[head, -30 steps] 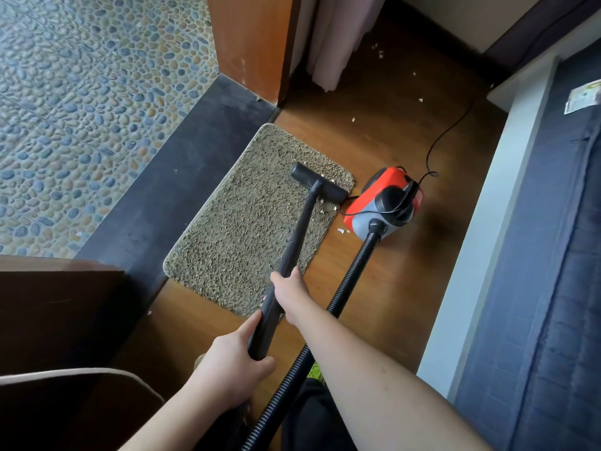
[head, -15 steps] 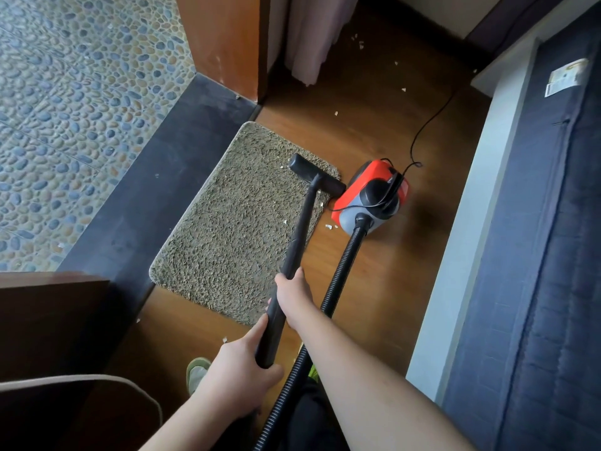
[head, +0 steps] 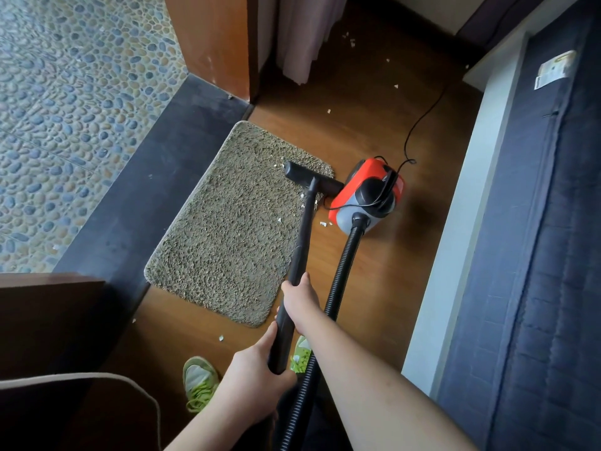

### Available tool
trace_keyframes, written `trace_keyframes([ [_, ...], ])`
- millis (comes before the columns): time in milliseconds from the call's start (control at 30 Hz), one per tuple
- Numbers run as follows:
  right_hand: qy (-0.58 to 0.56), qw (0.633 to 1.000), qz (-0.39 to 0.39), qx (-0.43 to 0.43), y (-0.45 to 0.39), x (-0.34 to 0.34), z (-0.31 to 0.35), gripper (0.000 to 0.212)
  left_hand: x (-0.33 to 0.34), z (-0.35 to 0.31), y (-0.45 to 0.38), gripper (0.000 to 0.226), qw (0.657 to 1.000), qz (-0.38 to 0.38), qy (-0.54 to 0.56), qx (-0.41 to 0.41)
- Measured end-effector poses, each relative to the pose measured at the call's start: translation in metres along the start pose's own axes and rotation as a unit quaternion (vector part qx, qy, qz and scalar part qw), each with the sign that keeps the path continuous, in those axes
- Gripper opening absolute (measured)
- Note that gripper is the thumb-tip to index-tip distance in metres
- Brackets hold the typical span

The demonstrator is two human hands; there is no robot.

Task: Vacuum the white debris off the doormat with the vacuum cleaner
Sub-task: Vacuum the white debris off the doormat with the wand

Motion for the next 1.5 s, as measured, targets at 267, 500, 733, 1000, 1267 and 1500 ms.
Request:
trace_keyframes([
  [267,-0.023,1.0,0.0,0.008,-0.007,0.003,-0.024,0.074,0.022,0.006,0.005,0.09,0.999,0.017,0.039,-0.002],
  [500,0.004,1.0,-0.009,-0.016,0.002,0.002,-0.012,0.07,0.009,0.014,0.0,0.086,1.0,-0.004,0.008,0.002],
  [733,0.01,0.999,-0.03,-0.033,-0.006,0.008,0.018,0.07,-0.014,0.01,-0.013,0.081,1.0,-0.011,0.006,0.002],
  [1000,0.013,0.998,-0.008,-0.067,-0.015,0.014,0.045,0.068,-0.019,-0.001,-0.023,0.079,0.999,-0.015,0.035,-0.019],
  [1267,0.008,0.998,0.0,-0.065,-0.012,0.02,0.041,0.071,-0.017,0.005,-0.022,0.077,0.999,-0.01,0.024,-0.021],
  [1500,0.01,0.999,0.015,-0.048,0.013,0.028,0.016,0.072,-0.021,0.025,0.004,0.068,0.999,-0.025,-0.026,0.0],
])
Point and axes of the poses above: each hand's wrist, its own y-axis away from the middle knuckle, its own x-axis out of the palm, z = x × y, the point moved 4 cm from there along -y, towards the middle knuckle, and after that the axes turned 4 degrees about -x, right-handed, at the moved point
